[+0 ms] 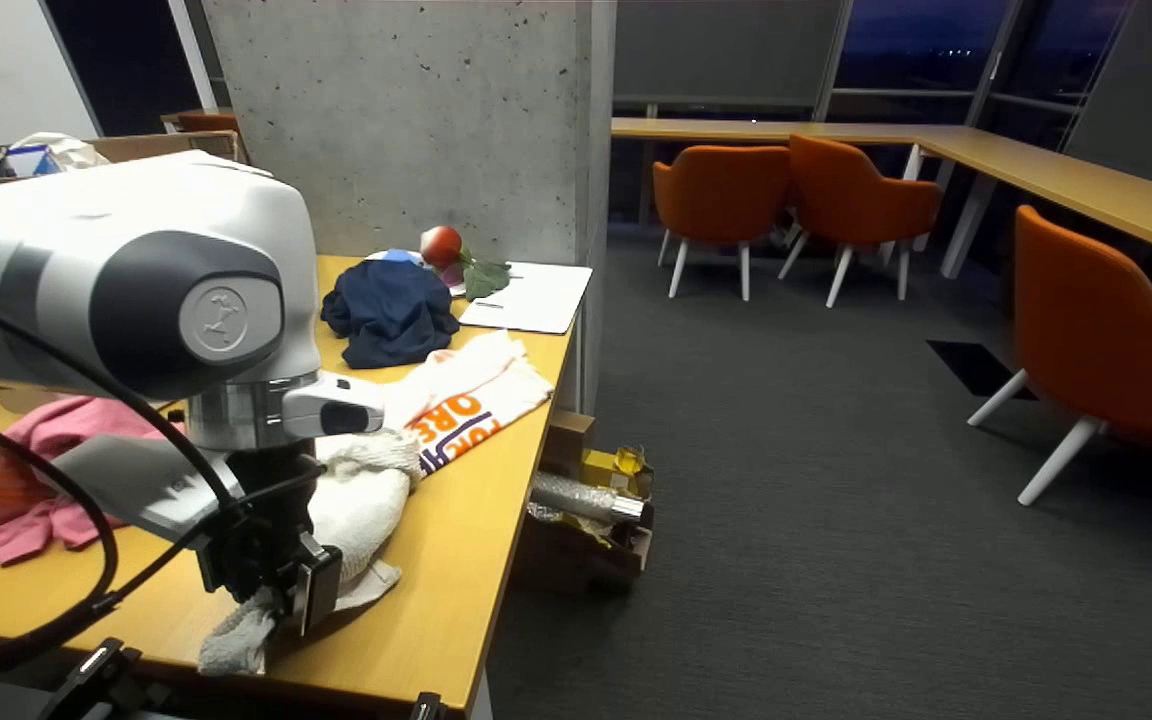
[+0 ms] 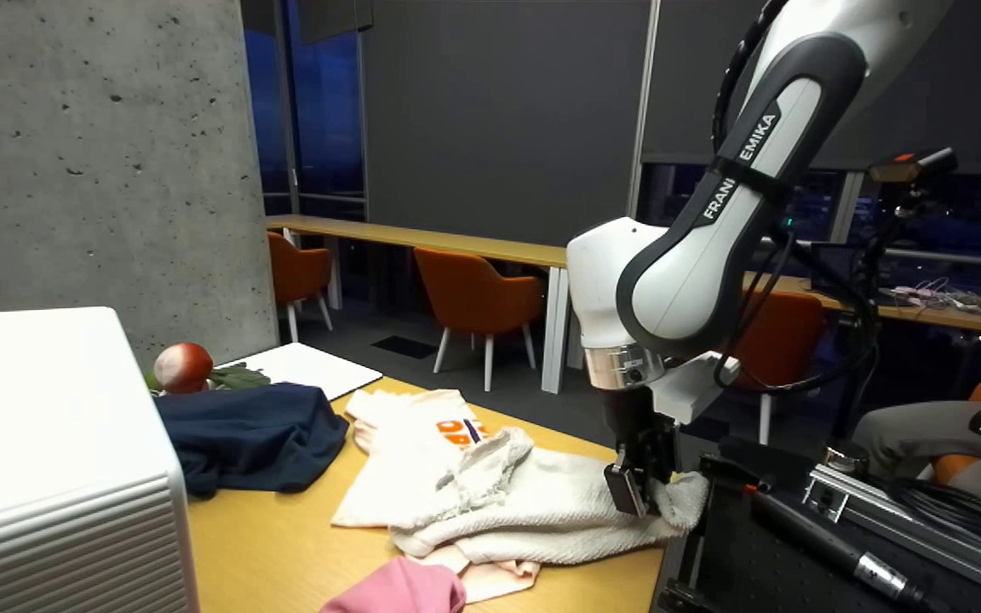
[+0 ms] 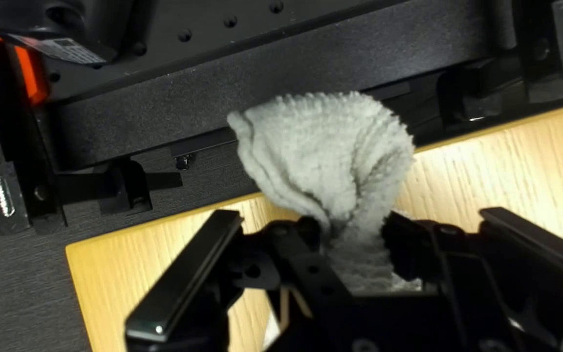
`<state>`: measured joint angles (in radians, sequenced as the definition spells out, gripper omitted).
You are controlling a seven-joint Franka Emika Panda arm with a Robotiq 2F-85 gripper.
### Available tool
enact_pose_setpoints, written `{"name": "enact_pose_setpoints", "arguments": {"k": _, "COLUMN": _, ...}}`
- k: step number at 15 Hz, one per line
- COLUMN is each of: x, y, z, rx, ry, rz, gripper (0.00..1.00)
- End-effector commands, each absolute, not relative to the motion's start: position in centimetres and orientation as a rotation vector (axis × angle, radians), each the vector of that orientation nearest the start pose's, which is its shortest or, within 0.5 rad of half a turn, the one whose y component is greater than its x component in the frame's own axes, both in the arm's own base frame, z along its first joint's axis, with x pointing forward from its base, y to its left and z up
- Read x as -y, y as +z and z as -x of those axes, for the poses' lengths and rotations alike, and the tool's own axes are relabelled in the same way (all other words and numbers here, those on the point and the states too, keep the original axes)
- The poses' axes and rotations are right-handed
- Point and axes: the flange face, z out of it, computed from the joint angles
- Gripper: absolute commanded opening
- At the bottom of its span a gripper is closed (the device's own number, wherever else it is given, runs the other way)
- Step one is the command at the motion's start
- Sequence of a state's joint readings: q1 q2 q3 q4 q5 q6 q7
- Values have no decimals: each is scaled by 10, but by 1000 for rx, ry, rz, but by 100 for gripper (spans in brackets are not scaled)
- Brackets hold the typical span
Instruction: Move the towel forwards then move the peach shirt forwards.
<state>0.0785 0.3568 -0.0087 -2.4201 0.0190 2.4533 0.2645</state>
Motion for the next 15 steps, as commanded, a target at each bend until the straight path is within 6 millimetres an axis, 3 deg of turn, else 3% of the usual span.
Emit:
{"name": "enact_pose_setpoints", "arguments": {"k": 1, "x": -30, "y": 127, "z": -460, "rx": -319, "ry": 520, "rz": 3107, "gripper": 41}}
{"name": "enact_pose_setpoints", "arguments": {"k": 5, "x": -23, "y": 135, "z": -480, "rx": -339, "ry": 414, "rz": 3108, "gripper": 69}}
{"name": "enact_pose_setpoints", "arguments": {"k": 9, "x": 8, "y": 161, "z": -519, "rx": -410, "ry": 252, "rz": 3084, "gripper": 99}}
{"name": "enact_pose_setpoints", "arguments": {"k": 15, "x": 61, "y": 183, "z": -578, "rx": -507, "ry": 60, "rz": 3039, "gripper": 100}}
